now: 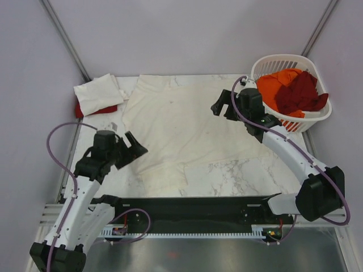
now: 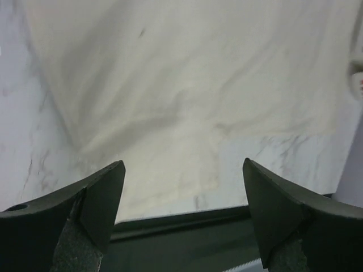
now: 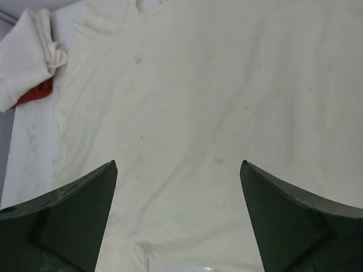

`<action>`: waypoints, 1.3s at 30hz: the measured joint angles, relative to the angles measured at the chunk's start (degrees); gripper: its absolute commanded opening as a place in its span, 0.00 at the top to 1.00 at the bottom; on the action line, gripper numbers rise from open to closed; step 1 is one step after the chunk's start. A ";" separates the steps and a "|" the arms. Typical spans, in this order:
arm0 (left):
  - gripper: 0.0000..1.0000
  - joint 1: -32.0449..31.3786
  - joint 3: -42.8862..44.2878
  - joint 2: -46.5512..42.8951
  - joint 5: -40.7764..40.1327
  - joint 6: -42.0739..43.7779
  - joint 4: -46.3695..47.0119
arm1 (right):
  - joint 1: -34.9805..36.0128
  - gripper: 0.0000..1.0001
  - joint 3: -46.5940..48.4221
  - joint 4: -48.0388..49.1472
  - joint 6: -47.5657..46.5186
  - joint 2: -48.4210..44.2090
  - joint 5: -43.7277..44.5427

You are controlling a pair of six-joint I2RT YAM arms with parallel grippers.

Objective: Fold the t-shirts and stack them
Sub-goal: Flatten the tshirt out

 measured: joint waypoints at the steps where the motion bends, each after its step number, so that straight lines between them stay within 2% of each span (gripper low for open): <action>1: 0.08 -0.79 -4.61 -1.64 -0.72 -1.16 -2.01 | 0.70 0.02 -2.47 -0.31 0.50 -1.20 0.02; 4: 0.08 -7.63 -13.73 -5.11 -2.12 -3.63 -9.53 | 2.56 0.02 -8.59 -1.73 1.40 -4.39 -0.07; 8: 0.12 -18.05 -14.51 -2.43 -2.91 -5.75 -10.62 | 3.93 0.02 -13.53 -4.28 2.08 -9.99 -0.24; 11: 0.13 -27.08 -14.73 4.09 -11.06 -17.51 -9.84 | 4.35 0.02 -14.49 -6.08 2.05 -13.66 -0.17; 15: 0.16 -35.60 -16.90 9.27 -17.57 -26.91 -9.09 | 4.44 0.02 -14.93 -7.61 1.66 -16.57 0.07; 24: 0.22 -37.03 -19.28 12.00 -22.38 -33.42 -8.55 | 4.44 0.02 -15.37 -9.57 0.15 -17.16 1.05; 32: 0.41 -38.86 -22.47 11.06 -22.67 -35.67 -6.71 | 4.44 0.02 -15.45 -9.62 -1.09 -15.54 2.89; 39: 0.47 -40.85 -21.49 14.05 -23.58 -35.85 -6.99 | 4.44 0.02 -15.58 -9.62 -1.60 -13.90 4.28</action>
